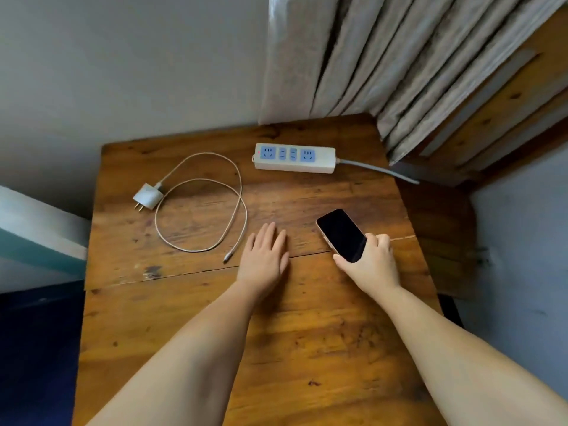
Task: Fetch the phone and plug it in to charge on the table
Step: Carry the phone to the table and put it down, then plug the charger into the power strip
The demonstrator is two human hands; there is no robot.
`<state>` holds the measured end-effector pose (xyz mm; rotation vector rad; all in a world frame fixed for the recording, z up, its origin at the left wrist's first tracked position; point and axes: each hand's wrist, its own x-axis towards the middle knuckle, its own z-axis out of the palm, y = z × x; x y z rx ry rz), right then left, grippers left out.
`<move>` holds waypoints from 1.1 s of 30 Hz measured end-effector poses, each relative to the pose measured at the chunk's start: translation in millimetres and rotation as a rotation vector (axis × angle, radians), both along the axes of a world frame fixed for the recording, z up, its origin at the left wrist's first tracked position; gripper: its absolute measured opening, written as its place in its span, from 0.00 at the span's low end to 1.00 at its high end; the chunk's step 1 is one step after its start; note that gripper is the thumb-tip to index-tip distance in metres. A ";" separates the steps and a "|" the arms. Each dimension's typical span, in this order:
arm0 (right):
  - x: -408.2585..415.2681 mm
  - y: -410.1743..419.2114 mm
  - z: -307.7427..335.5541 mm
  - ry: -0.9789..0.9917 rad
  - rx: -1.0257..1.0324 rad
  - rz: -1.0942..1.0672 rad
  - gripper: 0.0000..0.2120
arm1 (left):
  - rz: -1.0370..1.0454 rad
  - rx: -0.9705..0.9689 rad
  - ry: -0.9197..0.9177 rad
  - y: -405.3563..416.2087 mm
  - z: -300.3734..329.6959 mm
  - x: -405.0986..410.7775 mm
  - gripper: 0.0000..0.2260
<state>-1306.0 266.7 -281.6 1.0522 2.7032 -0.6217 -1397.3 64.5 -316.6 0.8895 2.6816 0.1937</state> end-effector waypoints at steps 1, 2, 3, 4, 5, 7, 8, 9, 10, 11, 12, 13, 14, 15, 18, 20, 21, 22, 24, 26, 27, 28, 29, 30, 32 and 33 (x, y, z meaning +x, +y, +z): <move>-2.6 -0.2 -6.7 -0.003 0.021 0.014 0.38 | -0.001 -0.001 -0.002 0.5 -8.5 -0.2 0.25; -3.5 -0.2 -14.5 -0.007 0.050 0.028 0.38 | -0.004 -0.001 0.002 -0.1 -17.7 0.6 0.25; -2.0 -0.9 -19.1 -0.001 0.085 0.041 0.38 | -0.003 0.006 0.017 -1.7 -24.1 2.8 0.26; 0.6 -2.0 -20.9 0.014 0.119 0.055 0.38 | -0.002 0.019 0.043 -3.7 -27.0 4.4 0.26; 3.5 -3.4 -25.8 0.024 0.146 0.066 0.38 | 0.003 0.031 0.059 -4.8 -31.3 6.3 0.26; 7.6 -5.2 -33.1 0.051 0.174 0.070 0.38 | 0.011 0.065 0.089 -4.0 -36.7 7.0 0.26; 9.4 -6.5 -34.3 0.056 0.171 0.063 0.38 | 0.012 0.075 0.089 -3.4 -36.9 7.4 0.26; 11.3 -8.1 -34.6 0.052 0.166 0.060 0.38 | 0.007 0.075 0.085 -3.5 -36.9 8.3 0.26; 11.8 -8.8 -34.2 0.042 0.162 0.064 0.39 | 0.008 0.067 0.078 -3.7 -36.1 8.8 0.26; 12.3 -9.1 -33.8 0.026 0.162 0.069 0.39 | 0.010 0.056 0.069 -4.0 -35.3 8.8 0.26; 12.0 -8.7 -32.9 0.004 0.165 0.079 0.40 | 0.013 0.043 0.053 -4.0 -34.1 8.0 0.26; 12.5 -8.2 -31.6 -0.021 0.165 0.085 0.41 | 0.014 0.027 0.031 -3.5 -33.0 8.3 0.26; 11.4 -7.9 -30.0 -0.040 0.166 0.089 0.41 | 0.018 0.010 0.013 -3.3 -30.5 8.1 0.26; 9.1 -7.6 -28.5 -0.050 0.166 0.084 0.41 | 0.018 -0.001 -0.010 -1.8 -27.3 7.5 0.26; -9.0 -13.2 -22.0 0.011 0.155 0.047 0.36 | 0.007 0.063 -0.071 1.5 -11.6 4.6 0.26; -38.3 -28.8 -14.9 0.125 0.109 0.082 0.31 | 0.050 0.177 -0.049 -7.9 2.2 -2.6 0.23; -57.2 -41.5 -12.0 0.185 0.075 0.132 0.28 | 0.098 0.217 0.007 -18.7 7.8 -7.8 0.21; -76.0 -54.2 -8.5 0.238 0.039 0.187 0.26 | 0.154 0.236 0.081 -28.9 12.2 -13.5 0.19; -116.8 -83.7 -3.4 0.318 -0.032 0.324 0.22 | 0.296 0.226 0.175 -52.8 15.4 -22.7 0.14; -154.9 -111.8 -0.5 0.364 -0.082 0.475 0.19 | 0.344 0.187 0.165 -69.2 13.4 -26.2 0.12; -173.5 -126.3 0.1 0.370 -0.092 0.558 0.18 | 0.339 0.165 0.155 -75.4 10.5 -25.5 0.12; -193.0 -145.1 -1.1 0.373 -0.097 0.652 0.18 | 0.338 0.142 0.160 -83.5 6.6 -24.4 0.12; -209.3 -160.2 -1.5 0.369 -0.093 0.741 0.18 | 0.331 0.132 0.174 -87.1 3.8 -22.1 0.12; -223.7 -174.8 -3.1 0.358 -0.083 0.832 0.18 | 0.330 0.141 0.187 -89.8 1.3 -20.3 0.11; -248.5 -205.9 -10.4 0.305 -0.056 1.013 0.22 | 0.357 0.200 0.204 -96.4 -5.1 -17.1 0.09; -258.1 -220.0 -14.7 0.272 -0.046 1.084 0.24 | 0.371 0.236 0.210 -99.2 -7.5 -16.0 0.09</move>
